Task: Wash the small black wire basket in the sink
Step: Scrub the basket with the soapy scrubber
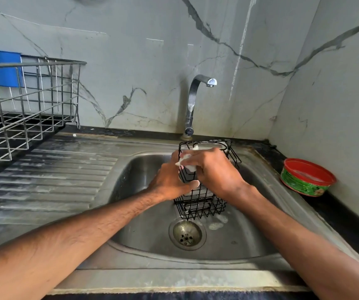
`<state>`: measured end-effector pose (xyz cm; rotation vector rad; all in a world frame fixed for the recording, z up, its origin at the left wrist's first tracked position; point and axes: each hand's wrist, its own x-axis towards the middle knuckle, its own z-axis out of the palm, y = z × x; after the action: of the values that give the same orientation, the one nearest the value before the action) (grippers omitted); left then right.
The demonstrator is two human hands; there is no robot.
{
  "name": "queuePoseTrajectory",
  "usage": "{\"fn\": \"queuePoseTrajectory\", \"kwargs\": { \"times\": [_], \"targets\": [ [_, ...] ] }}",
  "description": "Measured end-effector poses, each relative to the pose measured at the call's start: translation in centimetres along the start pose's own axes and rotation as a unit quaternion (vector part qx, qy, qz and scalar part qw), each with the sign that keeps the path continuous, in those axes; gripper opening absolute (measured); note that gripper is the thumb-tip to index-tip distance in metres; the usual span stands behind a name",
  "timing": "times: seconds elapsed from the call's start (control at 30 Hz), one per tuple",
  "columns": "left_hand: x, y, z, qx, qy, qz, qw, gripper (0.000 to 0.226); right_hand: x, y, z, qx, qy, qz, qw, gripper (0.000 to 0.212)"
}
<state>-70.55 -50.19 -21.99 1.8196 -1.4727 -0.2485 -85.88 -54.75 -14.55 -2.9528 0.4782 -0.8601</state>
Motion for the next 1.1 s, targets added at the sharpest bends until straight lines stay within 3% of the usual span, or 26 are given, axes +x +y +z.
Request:
{"fn": "queuePoseTrajectory", "kwargs": {
  "times": [0.13,0.47,0.83,0.93,1.03,1.1],
  "targets": [
    [-0.1,0.3,-0.1,-0.032,-0.006,-0.022,0.999,0.105,-0.4,1.4,-1.4,0.041,0.046,0.012,0.998,0.047],
    [0.0,0.2,-0.2,-0.026,0.0,-0.067,0.997,0.116,-2.4,6.4,-4.3,0.021,0.082,0.161,0.983,0.04],
    [0.0,0.0,-0.1,-0.03,-0.005,-0.034,0.999,0.113,-0.7,0.8,-0.8,-0.006,0.056,0.011,0.998,0.042],
    [-0.1,0.0,-0.1,-0.029,-0.006,-0.026,0.999,0.103,-0.5,0.4,-0.3,-0.016,0.027,0.015,0.999,0.043],
    [0.1,-0.1,0.0,-0.027,-0.004,-0.036,0.999,0.119,-1.0,1.4,-1.3,0.009,0.053,0.028,0.998,0.031],
    [0.2,-0.3,0.1,-0.023,-0.003,-0.04,0.999,0.121,-1.4,2.7,-2.3,0.019,0.066,0.068,0.995,0.033]
  ]
}}
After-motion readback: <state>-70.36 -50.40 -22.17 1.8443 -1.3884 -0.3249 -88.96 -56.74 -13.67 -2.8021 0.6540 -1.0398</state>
